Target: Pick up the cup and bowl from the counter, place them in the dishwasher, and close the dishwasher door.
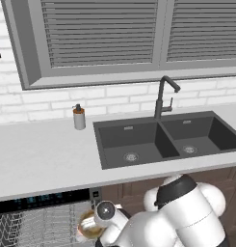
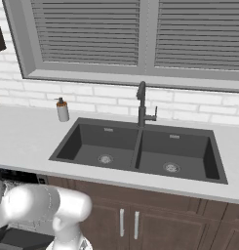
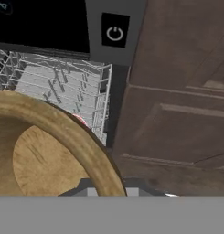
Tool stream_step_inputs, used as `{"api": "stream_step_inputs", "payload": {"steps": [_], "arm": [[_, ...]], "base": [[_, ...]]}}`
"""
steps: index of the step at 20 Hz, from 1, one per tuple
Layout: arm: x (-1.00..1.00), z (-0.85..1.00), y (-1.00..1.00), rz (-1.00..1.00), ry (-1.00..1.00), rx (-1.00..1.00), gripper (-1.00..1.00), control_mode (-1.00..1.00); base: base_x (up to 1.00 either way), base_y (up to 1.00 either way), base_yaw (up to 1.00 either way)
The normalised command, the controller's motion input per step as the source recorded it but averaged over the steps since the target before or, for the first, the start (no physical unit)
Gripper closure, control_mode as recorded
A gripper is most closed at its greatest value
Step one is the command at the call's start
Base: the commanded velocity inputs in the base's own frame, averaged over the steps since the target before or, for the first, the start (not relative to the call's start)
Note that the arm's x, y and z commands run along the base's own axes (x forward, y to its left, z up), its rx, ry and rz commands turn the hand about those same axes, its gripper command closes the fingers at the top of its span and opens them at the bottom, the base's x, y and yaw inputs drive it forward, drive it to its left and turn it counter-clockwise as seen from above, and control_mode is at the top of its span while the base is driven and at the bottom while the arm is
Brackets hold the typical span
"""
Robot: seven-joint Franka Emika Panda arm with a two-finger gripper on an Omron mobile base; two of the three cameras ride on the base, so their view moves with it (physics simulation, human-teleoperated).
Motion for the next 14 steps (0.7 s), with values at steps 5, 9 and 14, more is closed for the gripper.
{"api": "stream_step_inputs", "payload": {"steps": [5,9,14], "arm": [[0.29,-0.09,0.14,-0.12,-0.09,0.01,1.0,-1.0],[0.2,-0.09,0.28,-0.09,-0.04,0.03,1.0,-1.0],[0.24,-0.12,0.33,-0.08,-0.01,0.03,1.0,-1.0]], "base": [[0.0,0.0,0.0],[0.0,0.0,0.0],[0.0,0.0,0.0]]}}
